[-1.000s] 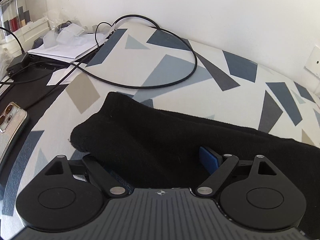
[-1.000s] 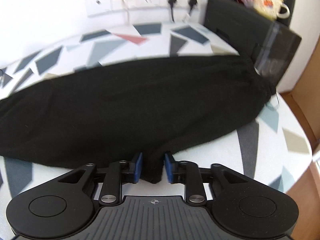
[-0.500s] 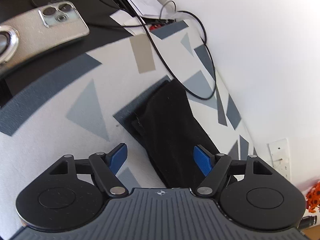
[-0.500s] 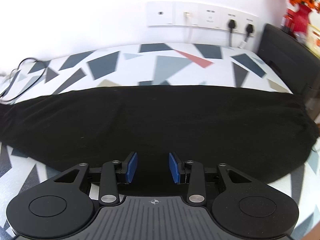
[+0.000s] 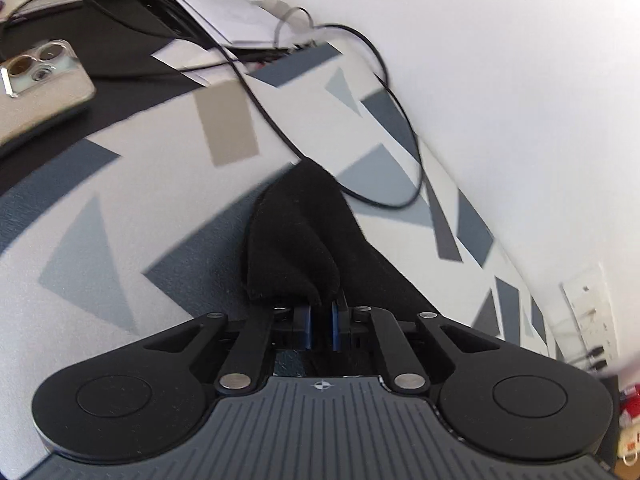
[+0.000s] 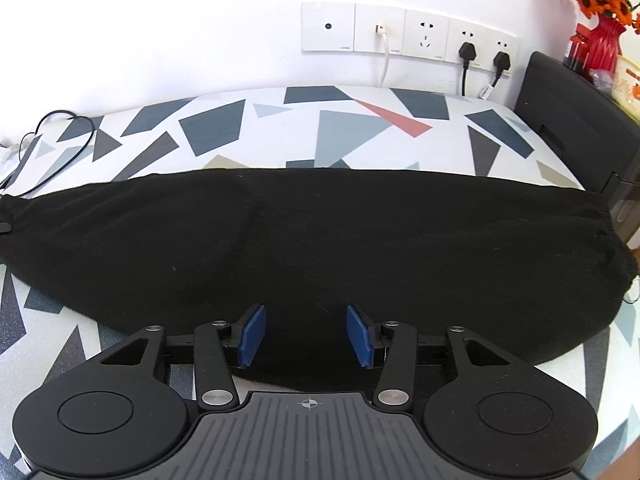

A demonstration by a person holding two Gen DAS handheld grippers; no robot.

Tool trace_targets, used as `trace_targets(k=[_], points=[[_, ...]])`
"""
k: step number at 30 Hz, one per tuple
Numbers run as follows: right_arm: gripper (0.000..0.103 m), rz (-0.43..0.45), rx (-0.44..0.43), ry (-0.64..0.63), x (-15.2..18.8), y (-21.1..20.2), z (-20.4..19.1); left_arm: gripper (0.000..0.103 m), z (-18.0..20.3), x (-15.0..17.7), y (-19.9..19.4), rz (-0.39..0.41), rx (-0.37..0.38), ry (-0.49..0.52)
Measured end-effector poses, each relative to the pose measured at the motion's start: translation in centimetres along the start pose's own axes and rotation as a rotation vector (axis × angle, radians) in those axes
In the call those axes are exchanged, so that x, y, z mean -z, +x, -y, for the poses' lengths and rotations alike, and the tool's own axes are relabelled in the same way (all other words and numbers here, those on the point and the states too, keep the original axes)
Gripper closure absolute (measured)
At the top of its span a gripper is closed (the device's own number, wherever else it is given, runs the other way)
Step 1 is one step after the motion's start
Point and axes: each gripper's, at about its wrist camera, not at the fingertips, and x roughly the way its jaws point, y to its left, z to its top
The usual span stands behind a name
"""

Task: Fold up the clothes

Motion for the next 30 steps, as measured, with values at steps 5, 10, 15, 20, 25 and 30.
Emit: trace_targets(k=[5, 10, 15, 20, 25, 30], points=[[0.060, -0.004, -0.001, 0.017, 0.1, 0.0, -0.1, 0.094, -1.5, -1.6, -2.1, 0.100, -0.070, 0.006], [0.052, 0.016, -0.039, -0.036, -0.1, 0.8, -2.7, 0.094, -3.3, -3.7, -4.9, 0.200, -0.141, 0.037], [0.038, 0.015, -0.131, -0.148, -0.1, 2.4, -7.4, 0.094, -4.0, -5.0, -7.6, 0.259, -0.139, 0.032], [0.035, 0.005, -0.153, -0.292, 0.2, 3.5, -10.3, 0.094, -0.7, -3.5, -8.6, 0.222, -0.018, 0.175], [0.035, 0.032, -0.111, -0.152, -1.0, 2.5, -6.2, 0.094, 6.0, 0.4, -8.8, 0.179, 0.130, 0.381], [0.036, 0.022, -0.029, 0.063, -0.4, 2.5, 0.3, 0.094, 12.5, 6.2, -7.0, 0.108, 0.220, 0.577]])
